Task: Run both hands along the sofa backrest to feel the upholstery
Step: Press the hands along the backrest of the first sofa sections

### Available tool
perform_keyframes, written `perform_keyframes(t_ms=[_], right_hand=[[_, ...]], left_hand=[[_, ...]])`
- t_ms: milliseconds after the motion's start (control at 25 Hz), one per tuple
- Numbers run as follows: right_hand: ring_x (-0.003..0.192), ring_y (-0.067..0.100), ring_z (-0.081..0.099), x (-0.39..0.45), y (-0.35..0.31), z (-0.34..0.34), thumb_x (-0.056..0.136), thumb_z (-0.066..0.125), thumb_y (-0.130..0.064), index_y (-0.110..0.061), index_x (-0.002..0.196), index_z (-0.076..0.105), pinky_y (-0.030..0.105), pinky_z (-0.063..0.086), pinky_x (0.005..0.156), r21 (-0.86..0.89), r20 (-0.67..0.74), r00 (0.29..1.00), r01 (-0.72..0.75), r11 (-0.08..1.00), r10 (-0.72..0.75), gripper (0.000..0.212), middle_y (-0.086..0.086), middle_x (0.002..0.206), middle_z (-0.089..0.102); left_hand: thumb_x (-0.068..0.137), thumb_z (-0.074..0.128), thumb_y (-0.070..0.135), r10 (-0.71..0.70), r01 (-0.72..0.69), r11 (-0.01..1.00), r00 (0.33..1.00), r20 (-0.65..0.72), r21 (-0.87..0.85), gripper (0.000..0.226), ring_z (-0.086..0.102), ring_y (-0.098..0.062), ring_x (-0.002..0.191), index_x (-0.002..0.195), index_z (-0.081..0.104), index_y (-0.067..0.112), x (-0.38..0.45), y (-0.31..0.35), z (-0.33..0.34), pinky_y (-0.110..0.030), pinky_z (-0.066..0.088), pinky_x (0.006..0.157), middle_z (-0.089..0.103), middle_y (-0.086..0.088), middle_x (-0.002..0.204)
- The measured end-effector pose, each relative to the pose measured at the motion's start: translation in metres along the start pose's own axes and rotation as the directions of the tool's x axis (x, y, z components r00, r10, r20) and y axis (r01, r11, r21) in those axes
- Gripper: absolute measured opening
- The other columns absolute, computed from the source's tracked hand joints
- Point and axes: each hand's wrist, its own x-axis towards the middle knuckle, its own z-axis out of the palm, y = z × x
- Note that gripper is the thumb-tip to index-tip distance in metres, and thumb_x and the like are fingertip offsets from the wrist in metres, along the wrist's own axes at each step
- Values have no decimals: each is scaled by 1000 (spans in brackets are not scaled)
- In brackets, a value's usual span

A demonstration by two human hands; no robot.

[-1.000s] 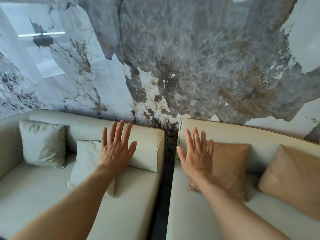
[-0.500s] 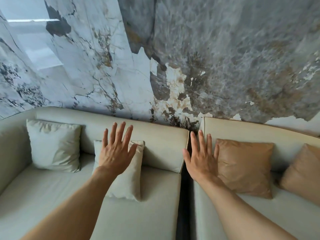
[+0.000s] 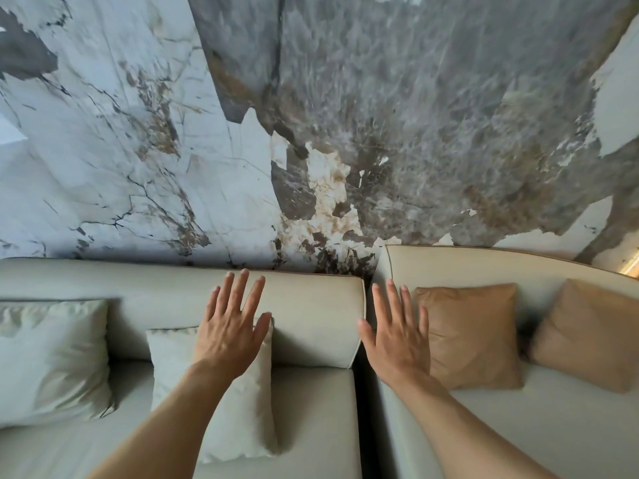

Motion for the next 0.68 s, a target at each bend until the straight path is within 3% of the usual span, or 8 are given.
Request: perform_keyframes(t_ms=[240, 440, 520, 680], right_hand=[[138, 30, 35, 71, 18, 78, 89, 28, -51, -18, 143, 40, 54, 18, 111, 94, 117, 990, 66, 993, -77, 64, 9, 150, 39], [129, 32, 47, 119, 43, 191, 94, 3, -54, -16, 134, 54, 53, 21, 105, 135, 207, 967, 125, 983, -152, 75, 10, 141, 51], [131, 31, 45, 132, 46, 240, 94, 8, -54, -17, 135, 52, 52, 19, 107, 117, 237, 953, 165, 979, -189, 71, 8, 143, 49], [135, 26, 39, 148, 41, 330, 85, 35, -52, -16, 139, 47, 48, 16, 110, 90, 171, 963, 195, 977, -208, 65, 5, 148, 43]], left_hand=[[95, 5, 52, -42, 30, 994, 993, 111, 107, 71, 30, -34, 140, 145, 39, 14, 55, 7, 63, -47, 16, 117, 38, -13, 151], [96, 7, 50, -104, 77, 986, 977, 187, 147, 70, 41, -35, 134, 137, 51, 14, 116, 9, 154, -43, 10, 113, 48, -11, 145], [96, 9, 50, -70, 38, 985, 979, 191, 167, 69, 39, -34, 135, 138, 49, 15, 136, -5, 208, -47, 13, 111, 47, -11, 146], [96, 15, 52, -34, -7, 979, 980, 196, 204, 63, 36, -30, 137, 140, 46, 19, 164, -35, 303, -47, 9, 113, 45, -8, 147]])
